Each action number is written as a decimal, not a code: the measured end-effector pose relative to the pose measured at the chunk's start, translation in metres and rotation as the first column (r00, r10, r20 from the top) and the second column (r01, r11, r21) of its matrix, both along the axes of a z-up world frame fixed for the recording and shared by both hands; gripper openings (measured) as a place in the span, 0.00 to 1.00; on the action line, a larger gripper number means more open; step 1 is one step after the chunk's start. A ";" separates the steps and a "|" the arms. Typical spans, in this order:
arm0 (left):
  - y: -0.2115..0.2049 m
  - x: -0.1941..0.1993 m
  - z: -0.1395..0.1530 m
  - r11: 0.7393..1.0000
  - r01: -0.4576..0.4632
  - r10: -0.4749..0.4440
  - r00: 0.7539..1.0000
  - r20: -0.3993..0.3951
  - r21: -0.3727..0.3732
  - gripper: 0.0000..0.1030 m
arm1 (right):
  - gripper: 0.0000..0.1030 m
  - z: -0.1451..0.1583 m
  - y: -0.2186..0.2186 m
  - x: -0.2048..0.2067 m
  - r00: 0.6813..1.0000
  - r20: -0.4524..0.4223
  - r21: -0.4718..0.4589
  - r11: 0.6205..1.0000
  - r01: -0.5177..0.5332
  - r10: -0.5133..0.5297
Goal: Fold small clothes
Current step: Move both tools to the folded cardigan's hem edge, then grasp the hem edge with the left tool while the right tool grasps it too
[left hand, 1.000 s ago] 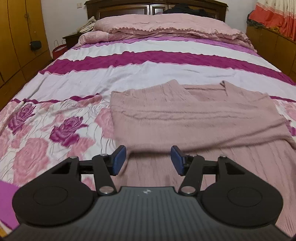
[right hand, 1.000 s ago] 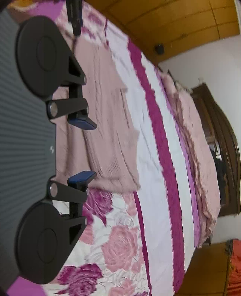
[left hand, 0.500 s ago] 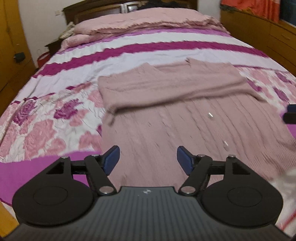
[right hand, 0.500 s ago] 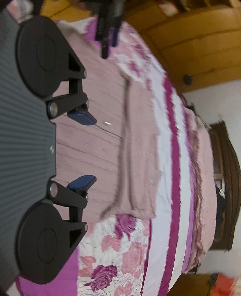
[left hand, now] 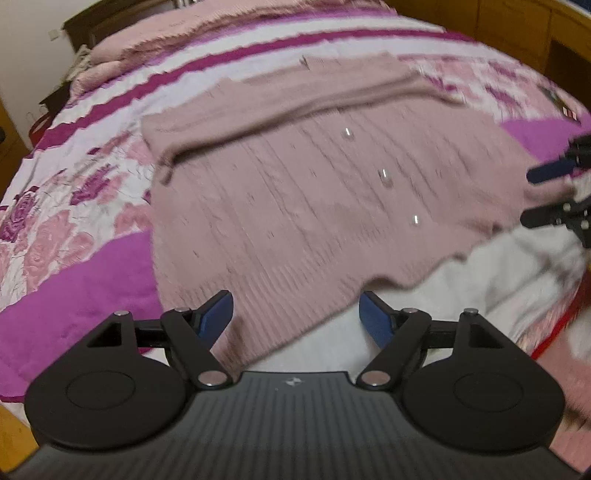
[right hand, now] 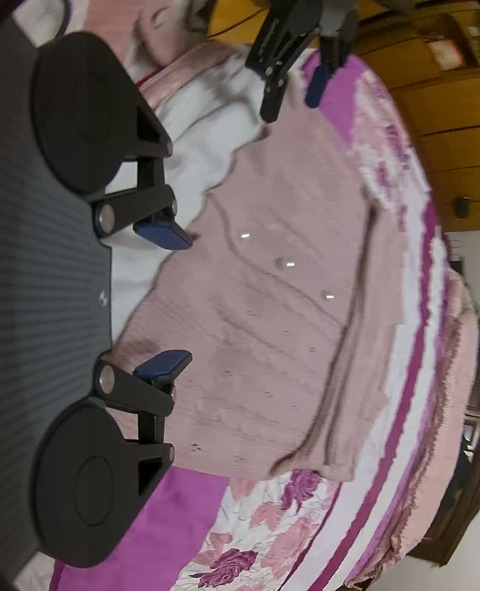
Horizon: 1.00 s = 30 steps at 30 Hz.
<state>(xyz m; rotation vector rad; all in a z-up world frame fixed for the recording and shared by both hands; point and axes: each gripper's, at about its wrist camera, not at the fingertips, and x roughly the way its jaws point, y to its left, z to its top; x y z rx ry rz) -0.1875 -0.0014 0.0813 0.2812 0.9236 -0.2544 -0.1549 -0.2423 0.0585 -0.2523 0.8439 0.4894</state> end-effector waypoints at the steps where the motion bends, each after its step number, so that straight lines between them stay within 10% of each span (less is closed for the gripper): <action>1: -0.002 0.000 -0.004 1.000 0.010 -0.010 1.000 -0.011 0.011 0.78 | 0.60 -0.004 0.002 0.000 1.000 -0.007 -0.022 1.000 -0.007 0.006; 25: -0.009 0.029 -0.032 0.995 -0.028 0.020 0.996 0.087 0.094 0.84 | 0.59 -0.028 0.019 0.007 0.986 0.165 -0.180 0.981 0.070 -0.040; 30: -0.011 0.031 -0.041 0.995 -0.028 0.015 0.992 0.124 0.101 0.60 | 0.28 -0.029 0.012 0.011 0.979 0.180 -0.125 0.985 0.122 -0.098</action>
